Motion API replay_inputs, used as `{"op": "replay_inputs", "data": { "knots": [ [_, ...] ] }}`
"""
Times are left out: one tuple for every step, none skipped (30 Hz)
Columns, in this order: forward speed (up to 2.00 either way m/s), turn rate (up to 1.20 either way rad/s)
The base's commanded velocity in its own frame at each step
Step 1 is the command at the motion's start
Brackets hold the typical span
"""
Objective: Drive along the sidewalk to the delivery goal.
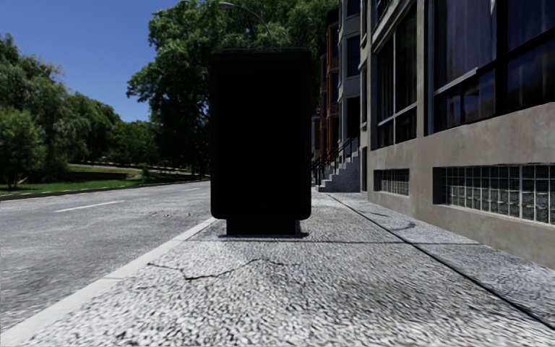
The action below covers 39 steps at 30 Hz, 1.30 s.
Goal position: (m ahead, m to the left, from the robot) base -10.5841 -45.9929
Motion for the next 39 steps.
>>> {"op": "replay_inputs", "data": {
  "knots": [
    [0.00, -1.20],
    [0.00, -1.20],
    [0.00, -1.20],
    [0.00, -1.20],
    [0.00, -1.20],
    [0.00, -1.20],
    [0.00, -1.20],
    [0.00, -1.20],
    [0.00, -1.20],
    [0.00, -1.20],
    [0.00, -1.20],
    [0.00, -1.17],
    [0.00, -0.68],
    [0.00, 0.00],
    [0.00, 0.00],
    [0.00, 0.00],
    [0.00, 0.00],
    [0.00, 0.00],
    [0.00, 0.00],
    [0.00, 0.00],
    [0.00, 0.00],
    [0.00, 0.00],
    [0.00, 0.00],
    [0.00, 0.00],
    [0.00, 0.00],
    [0.00, 0.00],
    [0.00, 0.00],
    [0.00, 0.00],
    [0.00, 0.00],
    [0.00, 0.00],
    [0.00, 0.00],
    [0.00, 0.00],
    [0.00, 0.00],
    [0.00, 0.00],
    [0.00, 0.00],
    [0.00, 0.00],
    [0.00, 0.00],
    [0.00, 0.00],
    [0.00, 0.00]
  ]
}}
